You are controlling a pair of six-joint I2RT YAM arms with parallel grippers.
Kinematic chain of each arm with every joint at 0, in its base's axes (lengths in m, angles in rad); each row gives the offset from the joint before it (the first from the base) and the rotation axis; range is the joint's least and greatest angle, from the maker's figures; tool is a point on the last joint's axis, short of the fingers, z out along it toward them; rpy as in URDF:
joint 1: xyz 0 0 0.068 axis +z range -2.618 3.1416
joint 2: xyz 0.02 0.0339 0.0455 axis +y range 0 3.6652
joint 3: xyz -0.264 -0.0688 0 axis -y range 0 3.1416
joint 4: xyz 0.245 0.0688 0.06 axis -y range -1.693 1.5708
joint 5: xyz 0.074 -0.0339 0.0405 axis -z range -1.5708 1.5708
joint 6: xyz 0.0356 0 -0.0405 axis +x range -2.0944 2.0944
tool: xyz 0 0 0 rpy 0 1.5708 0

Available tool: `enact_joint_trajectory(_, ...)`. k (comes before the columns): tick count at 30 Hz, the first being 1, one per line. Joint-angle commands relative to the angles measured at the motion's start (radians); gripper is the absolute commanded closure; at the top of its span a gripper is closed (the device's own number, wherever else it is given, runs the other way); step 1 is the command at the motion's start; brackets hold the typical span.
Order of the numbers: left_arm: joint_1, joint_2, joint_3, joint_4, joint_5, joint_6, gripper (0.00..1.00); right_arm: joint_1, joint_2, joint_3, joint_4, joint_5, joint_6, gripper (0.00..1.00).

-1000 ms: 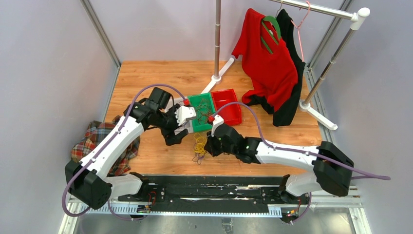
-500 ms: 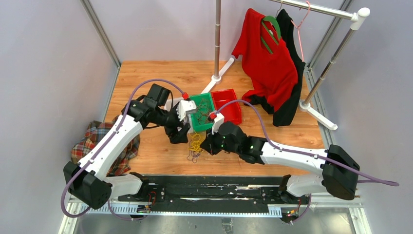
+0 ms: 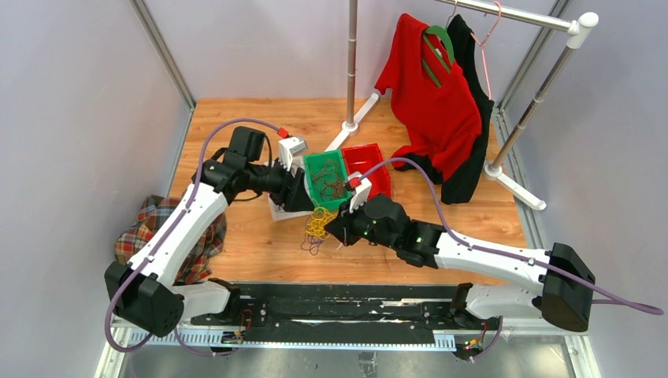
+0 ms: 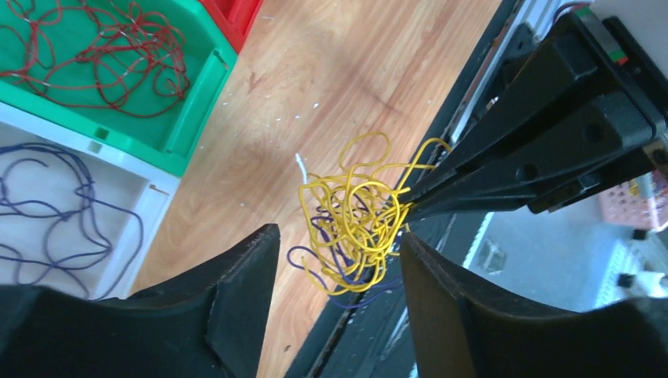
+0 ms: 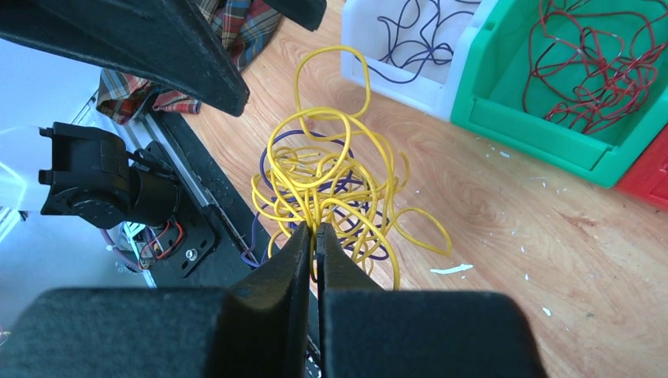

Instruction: Untangle the cables

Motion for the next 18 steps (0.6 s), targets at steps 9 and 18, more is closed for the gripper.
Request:
enact_joint_trajectory(9, 0.014, 0.010, -0.050, 0.085, 0.109, -0.162, 0.48, 0.039, -0.021, 0.057, 0.027, 0.038, -0.037, 0.99)
enact_joint_trajectory(18, 0.014, -0.002, -0.035, 0.074, 0.103, -0.154, 0.86, 0.044, -0.026, 0.053, 0.012, 0.072, -0.043, 0.99)
